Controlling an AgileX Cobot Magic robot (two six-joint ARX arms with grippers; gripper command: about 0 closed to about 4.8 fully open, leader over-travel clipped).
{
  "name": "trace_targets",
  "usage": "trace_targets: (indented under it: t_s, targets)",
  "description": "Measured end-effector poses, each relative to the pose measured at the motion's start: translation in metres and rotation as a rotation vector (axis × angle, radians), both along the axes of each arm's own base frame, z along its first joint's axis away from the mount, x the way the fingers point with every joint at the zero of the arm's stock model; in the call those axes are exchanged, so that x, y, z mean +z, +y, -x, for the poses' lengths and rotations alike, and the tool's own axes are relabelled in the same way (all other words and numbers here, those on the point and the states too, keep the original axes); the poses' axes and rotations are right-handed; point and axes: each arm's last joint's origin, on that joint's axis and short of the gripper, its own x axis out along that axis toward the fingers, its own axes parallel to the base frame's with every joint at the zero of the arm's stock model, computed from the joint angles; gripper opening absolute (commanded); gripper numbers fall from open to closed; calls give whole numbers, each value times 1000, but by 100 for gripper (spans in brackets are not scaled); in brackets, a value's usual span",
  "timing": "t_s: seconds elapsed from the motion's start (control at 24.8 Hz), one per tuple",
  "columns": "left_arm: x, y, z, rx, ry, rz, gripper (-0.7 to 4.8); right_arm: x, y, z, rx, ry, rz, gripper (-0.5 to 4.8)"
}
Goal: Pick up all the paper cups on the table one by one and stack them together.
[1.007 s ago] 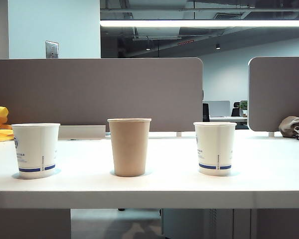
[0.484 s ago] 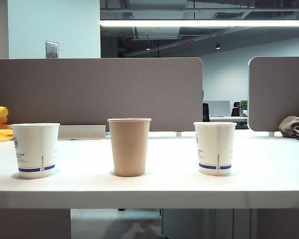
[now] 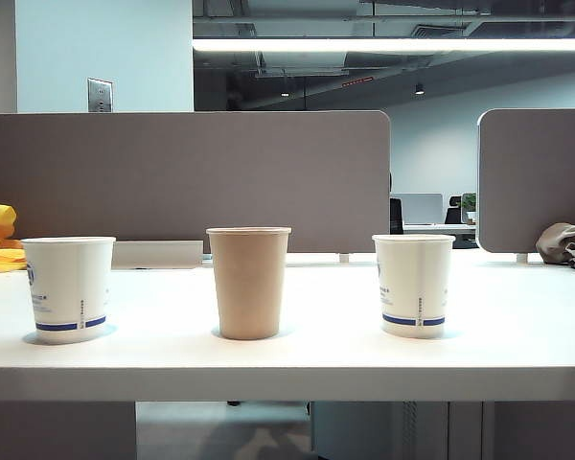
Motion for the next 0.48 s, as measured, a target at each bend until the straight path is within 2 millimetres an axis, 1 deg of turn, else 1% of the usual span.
trace_targets:
  t_s: [0.12, 0.16, 0.2, 0.24, 0.28, 0.36, 0.4, 0.48]
  targets:
    - [6, -3, -23, -92, 70, 44, -5, 9, 3, -21, 35, 95, 96, -4]
    - [11, -4, -36, -136, 86, 67, -5, 11, 9, -32, 86, 132, 116, -4]
    - [12, -4, -41, -156, 99, 78, -5, 12, 13, -39, 118, 160, 122, 1]
    - [12, -5, -47, -178, 122, 92, -5, 11, 21, -51, 170, 196, 130, 5]
    - [14, -5, -53, -193, 129, 101, -5, 10, 30, -60, 215, 231, 138, 41]
    - [13, -6, -57, -199, 138, 105, -5, 10, 44, -76, 266, 269, 168, 97]
    - [12, -6, -57, -201, 151, 107, -5, 12, 55, -88, 281, 284, 201, 99]
    - [12, -6, -57, -204, 154, 107, -5, 19, 63, -100, 310, 262, 234, 98]
